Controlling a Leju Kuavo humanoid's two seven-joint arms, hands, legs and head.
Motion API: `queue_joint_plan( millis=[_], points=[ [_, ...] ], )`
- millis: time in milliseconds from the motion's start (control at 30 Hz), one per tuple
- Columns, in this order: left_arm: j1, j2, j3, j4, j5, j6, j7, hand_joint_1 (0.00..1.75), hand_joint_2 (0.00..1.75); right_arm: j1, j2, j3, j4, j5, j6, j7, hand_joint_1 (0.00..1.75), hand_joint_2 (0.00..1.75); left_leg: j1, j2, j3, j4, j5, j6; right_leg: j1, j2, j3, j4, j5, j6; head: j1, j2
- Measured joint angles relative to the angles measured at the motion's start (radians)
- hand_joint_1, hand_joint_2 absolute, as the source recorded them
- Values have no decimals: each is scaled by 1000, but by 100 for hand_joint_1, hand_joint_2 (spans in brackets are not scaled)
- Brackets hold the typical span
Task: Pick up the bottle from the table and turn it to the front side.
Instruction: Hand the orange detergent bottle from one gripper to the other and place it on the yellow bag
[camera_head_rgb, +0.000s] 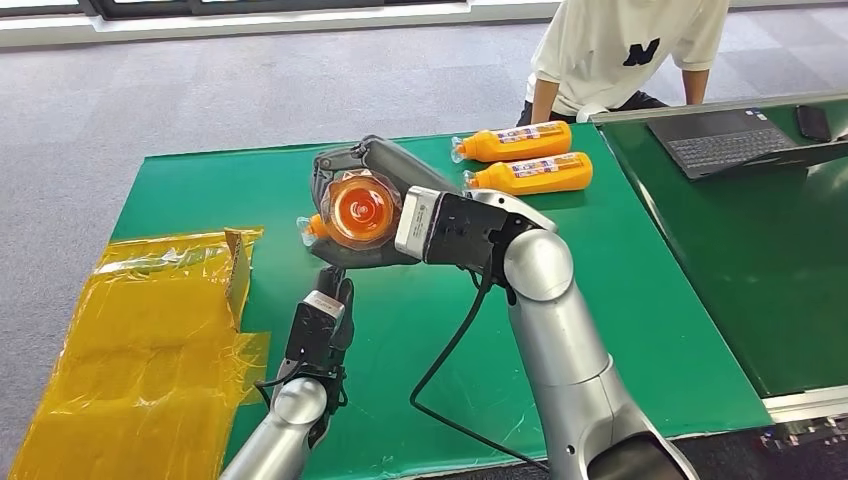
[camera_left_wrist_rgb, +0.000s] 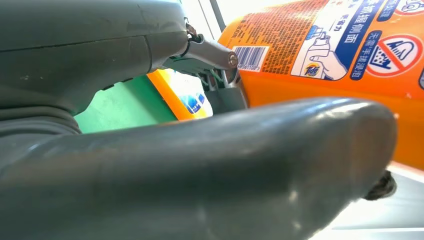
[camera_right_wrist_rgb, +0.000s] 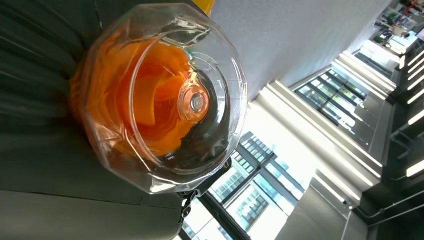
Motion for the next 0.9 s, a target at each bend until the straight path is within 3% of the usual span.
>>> queue_joint_plan(
  millis=[233, 433, 700, 900],
  points=[
    [-18, -2, 3, 27, -8, 53, 5, 0, 0, 5, 17, 9, 19, -26, -7, 52, 175, 175, 0, 0, 0, 0, 0, 0, 0, 0, 0, 0, 0, 0, 0, 0],
    [-57, -4, 24, 62, -9, 105, 10, 0, 0, 5, 31, 46, 56, -63, -99, 81, 175, 175, 0, 0, 0, 0, 0, 0, 0, 0, 0, 0, 0, 0, 0, 0],
    [-120, -6, 65, 108, -9, 145, 3, 0, 0, -13, 49, 126, 121, -125, -426, 102, 175, 175, 0, 0, 0, 0, 0, 0, 0, 0, 0, 0, 0, 0, 0, 0],
    [-135, -7, 78, 124, -10, 153, 3, 0, 0, -14, 57, 153, 146, -130, -534, 101, 175, 175, 0, 0, -1, 0, 0, 0, 0, 0, 0, 0, 0, 0, 0, 0]
  ],
)
